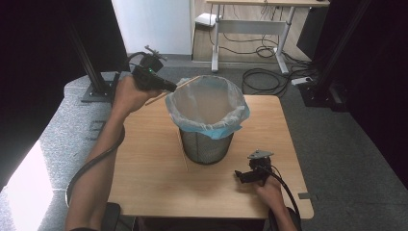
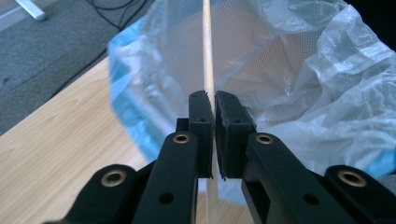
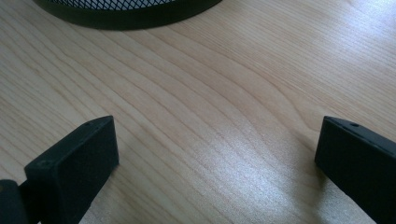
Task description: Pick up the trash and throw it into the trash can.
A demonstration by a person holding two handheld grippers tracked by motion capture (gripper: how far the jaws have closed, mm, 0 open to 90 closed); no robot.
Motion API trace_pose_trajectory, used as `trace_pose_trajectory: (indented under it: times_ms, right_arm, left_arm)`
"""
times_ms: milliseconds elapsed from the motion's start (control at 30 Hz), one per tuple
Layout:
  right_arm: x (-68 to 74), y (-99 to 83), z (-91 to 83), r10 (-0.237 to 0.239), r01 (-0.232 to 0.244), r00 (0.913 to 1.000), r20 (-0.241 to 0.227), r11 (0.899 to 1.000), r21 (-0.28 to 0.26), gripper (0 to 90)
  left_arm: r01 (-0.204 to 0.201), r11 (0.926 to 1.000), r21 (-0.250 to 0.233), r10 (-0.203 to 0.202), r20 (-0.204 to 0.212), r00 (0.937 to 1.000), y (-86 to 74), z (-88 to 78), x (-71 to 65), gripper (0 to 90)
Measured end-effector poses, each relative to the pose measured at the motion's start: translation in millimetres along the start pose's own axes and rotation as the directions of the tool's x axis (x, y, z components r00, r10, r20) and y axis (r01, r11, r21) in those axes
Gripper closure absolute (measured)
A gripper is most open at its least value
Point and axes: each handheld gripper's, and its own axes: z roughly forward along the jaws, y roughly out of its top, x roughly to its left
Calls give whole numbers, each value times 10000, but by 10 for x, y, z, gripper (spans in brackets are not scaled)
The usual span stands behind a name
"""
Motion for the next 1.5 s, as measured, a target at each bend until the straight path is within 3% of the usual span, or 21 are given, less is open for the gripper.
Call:
trace_pose_trajectory:
  times_ms: [67,100,133,167,200,300,400,633,900,933,967,1033,1300,1433,1500]
  right_arm:
    - [1,0,0,0,0,10000,-2,10000,1,0]
    - [2,-1,-1,-4,4,10000,-6,10000,-1,0]
    - [3,-1,-1,-1,1,10000,-14,10000,0,0]
    - [4,-1,-1,-2,2,10000,-15,10000,-1,0]
    - [4,-1,-1,-10,10,10000,-21,10000,-1,0]
    - [5,-2,-2,-15,15,10000,-22,10000,3,0]
    - [6,-2,-2,-15,15,10000,-27,10000,3,0]
    - [8,-1,-4,-15,15,10000,-22,10000,21,0]
    - [9,-1,-3,5,-5,10000,-13,10000,16,0]
    - [9,-1,-3,11,-11,10000,-11,10000,16,0]
    - [9,-1,-3,13,-13,10000,-13,10000,18,0]
    - [9,-1,-3,12,-12,10000,-11,10000,16,0]
    - [8,-1,-4,-16,16,10000,-12,10000,23,0]
    - [8,-1,-4,-15,15,10000,-16,10000,25,0]
    - [8,-2,-4,-17,17,10000,-18,10000,25,0]
  left_arm:
    - [-136,9997,-187,133,-175,9998,35,53,-25,804]
    - [-163,9993,-330,155,-247,9996,49,65,-31,601]
    - [-207,9989,-430,193,-323,9993,55,69,-37,534]
    - [-427,9971,-630,375,-810,9960,59,62,-55,458]
    - [-427,9971,-630,375,-810,9960,59,62,-55,388]
    - [-461,9954,-838,367,-1110,9931,33,20,-49,261]
    - [-436,9937,-1029,295,-1346,9905,-25,-40,-25,190]
    - [-140,9914,-1305,-68,-1573,9875,-268,-125,79,120]
    - [356,9900,-1367,-611,-1866,9805,-693,-118,214,26]
    - [418,9903,-1326,-679,-1984,9778,-816,-79,230,15]
    - [418,9903,-1326,-679,-1984,9778,-816,-79,230,10]
    - [524,9897,-1330,-785,-1993,9768,-961,-23,243,3]
    - [956,9833,-1549,-1199,-1560,9805,-1450,269,264,0]
    - [1119,9815,-1552,-1347,-1449,9802,-1705,533,210,0]
    - [1120,9820,-1518,-1342,-1446,9803,-1749,595,191,0]
